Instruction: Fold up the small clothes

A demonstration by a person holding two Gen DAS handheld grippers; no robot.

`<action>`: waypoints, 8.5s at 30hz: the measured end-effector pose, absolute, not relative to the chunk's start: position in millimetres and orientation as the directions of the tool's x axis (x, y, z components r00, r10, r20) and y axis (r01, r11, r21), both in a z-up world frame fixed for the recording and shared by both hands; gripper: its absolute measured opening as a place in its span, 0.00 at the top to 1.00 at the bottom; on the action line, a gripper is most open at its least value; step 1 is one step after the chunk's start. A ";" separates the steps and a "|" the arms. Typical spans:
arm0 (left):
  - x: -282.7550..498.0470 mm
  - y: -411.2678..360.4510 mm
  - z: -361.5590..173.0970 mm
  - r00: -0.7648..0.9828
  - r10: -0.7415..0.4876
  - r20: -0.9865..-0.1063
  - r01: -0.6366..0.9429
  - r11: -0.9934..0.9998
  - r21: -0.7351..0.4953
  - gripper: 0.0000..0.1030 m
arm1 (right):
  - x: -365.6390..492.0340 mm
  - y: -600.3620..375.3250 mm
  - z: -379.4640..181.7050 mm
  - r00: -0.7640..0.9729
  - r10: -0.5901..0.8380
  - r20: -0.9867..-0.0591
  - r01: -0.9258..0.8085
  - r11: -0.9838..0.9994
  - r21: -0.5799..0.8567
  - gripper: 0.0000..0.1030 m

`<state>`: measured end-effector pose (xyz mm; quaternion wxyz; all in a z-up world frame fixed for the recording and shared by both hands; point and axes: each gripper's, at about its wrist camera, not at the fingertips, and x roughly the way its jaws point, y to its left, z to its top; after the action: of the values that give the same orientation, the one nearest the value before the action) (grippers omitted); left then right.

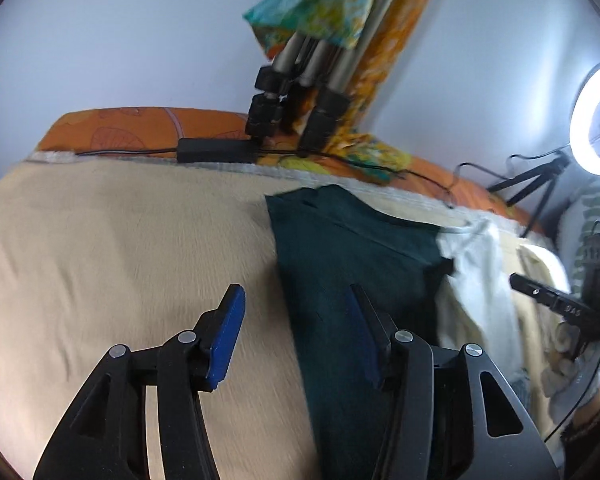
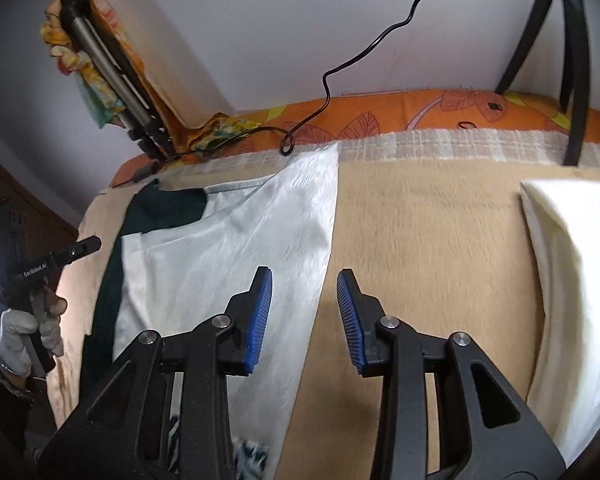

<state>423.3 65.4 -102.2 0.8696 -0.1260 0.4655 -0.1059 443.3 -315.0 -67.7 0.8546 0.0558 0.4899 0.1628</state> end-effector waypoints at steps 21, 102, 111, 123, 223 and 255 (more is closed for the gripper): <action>469.0 24.0 -106.9 0.622 -0.252 -0.742 0.167 0.968 -0.188 0.97 | 484.1 -296.4 -69.0 0.520 0.349 -0.780 -0.297 0.930 0.217 0.94; 270.7 -44.0 -84.1 0.513 -0.401 -0.759 0.261 0.915 -0.306 0.94 | 261.0 -213.7 -41.1 0.499 0.391 -0.773 -0.338 0.909 0.242 0.74; 260.5 -31.2 -100.6 0.518 -0.400 -0.756 0.303 0.912 -0.275 0.94 | 269.7 -213.8 -74.6 0.465 0.284 -0.839 -0.309 0.940 0.147 0.79; 222.6 32.3 -95.5 0.536 -0.370 -0.759 0.206 0.929 -0.308 0.94 | 222.7 -293.0 -62.6 0.383 0.276 -0.882 -0.225 0.953 0.201 0.77; 382.5 -305.0 -25.1 0.456 -0.743 -0.490 0.491 0.670 -0.557 0.98 | 311.0 -588.3 78.1 0.752 -0.014 -0.659 0.045 0.998 0.031 0.95; 359.5 -303.7 4.7 0.539 -0.569 -0.621 0.466 0.815 -0.343 0.53 | 294.5 -593.7 84.5 0.722 -0.215 -0.658 0.210 0.974 -0.088 0.49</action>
<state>359.5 -303.7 4.7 0.8746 -0.0681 0.3779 -0.2961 294.5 -593.7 84.5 0.9279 -0.0037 0.3549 -0.1144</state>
